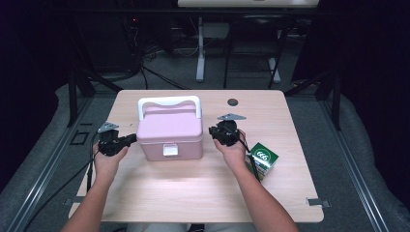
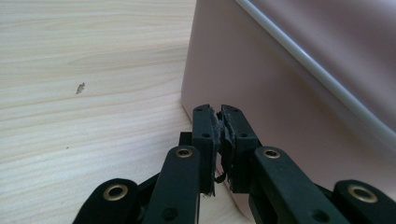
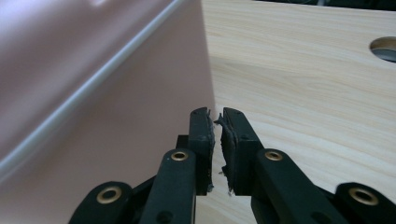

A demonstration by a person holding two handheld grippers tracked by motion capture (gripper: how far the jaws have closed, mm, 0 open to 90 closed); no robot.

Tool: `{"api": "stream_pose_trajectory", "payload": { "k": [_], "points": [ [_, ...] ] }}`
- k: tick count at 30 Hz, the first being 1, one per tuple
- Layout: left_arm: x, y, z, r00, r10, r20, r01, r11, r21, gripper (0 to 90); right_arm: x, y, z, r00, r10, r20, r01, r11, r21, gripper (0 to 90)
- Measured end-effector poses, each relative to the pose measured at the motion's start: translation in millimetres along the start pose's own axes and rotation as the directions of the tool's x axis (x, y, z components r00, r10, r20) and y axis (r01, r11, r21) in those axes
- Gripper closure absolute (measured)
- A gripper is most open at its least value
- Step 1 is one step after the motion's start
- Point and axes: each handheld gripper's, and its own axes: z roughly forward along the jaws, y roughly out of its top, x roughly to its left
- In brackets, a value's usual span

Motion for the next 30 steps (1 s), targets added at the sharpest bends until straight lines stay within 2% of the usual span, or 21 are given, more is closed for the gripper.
{"api": "stream_pose_trajectory", "payload": {
  "k": [1, 4, 6, 8, 9, 12, 15, 19, 25, 30],
  "points": [
    [-0.9, 0.8, 1.2, 0.9999, 0.015, 0.002, -0.015, 0.9998, 0.012, 84.3, 2.6, -0.4, 1.2, 1.0000, 0.004, -0.004, -0.004, 1.000, 0.006, 82.1],
    [-5.9, 2.7, 2.7, 0.9990, 0.031, 0.033, -0.030, 0.9995, -0.010, 84.0, 7.8, -0.6, 5.1, 0.9998, -0.011, -0.014, 0.011, 1.000, 0.006, 81.6],
    [-9.7, 4.7, 3.3, 0.9987, 0.048, 0.015, -0.048, 0.9988, -0.009, 84.6, 11.2, 0.1, 5.4, 0.9994, -0.005, -0.033, 0.005, 1.000, 0.002, 80.9],
    [-9.2, 5.1, 3.0, 0.9987, 0.042, 0.030, -0.042, 0.9991, -0.010, 86.9, 14.1, 0.6, 5.3, 0.9990, -0.016, -0.042, 0.016, 1.000, -0.004, 81.5],
    [-9.0, 4.8, 3.1, 0.9985, 0.040, 0.038, -0.039, 0.9992, -0.012, 88.3, 16.1, 0.6, 4.8, 0.9992, -0.026, -0.030, 0.026, 1.000, -0.005, 83.5],
    [-9.4, 4.4, 2.9, 0.9986, 0.032, 0.042, -0.032, 0.9994, -0.013, 90.0, 20.6, 1.2, 1.9, 0.9984, -0.044, -0.035, 0.044, 0.999, -0.004, 90.0],
    [-10.4, 4.1, 2.4, 0.9986, 0.029, 0.044, -0.028, 0.9996, -0.009, 90.0, 22.6, 1.4, 1.0, 0.9977, -0.066, -0.015, 0.066, 0.998, -0.001, 90.0],
    [-13.0, 3.3, 1.9, 0.9986, 0.026, 0.046, -0.026, 0.9996, -0.007, 90.0, 22.2, 0.8, -1.3, 0.9982, -0.056, -0.021, 0.056, 0.998, 0.007, 90.0],
    [-19.4, 1.6, -0.2, 0.9991, 0.030, 0.030, -0.030, 0.9996, -0.003, 90.0, 23.2, -1.5, -6.9, 0.9977, -0.065, -0.021, 0.066, 0.998, 0.024, 90.0],
    [-28.0, -1.6, -4.8, 0.9979, 0.049, 0.042, -0.049, 0.9987, 0.012, 90.0, 23.1, -6.0, -15.0, 0.9975, -0.070, -0.014, 0.070, 0.997, 0.028, 90.0]
  ]
}}
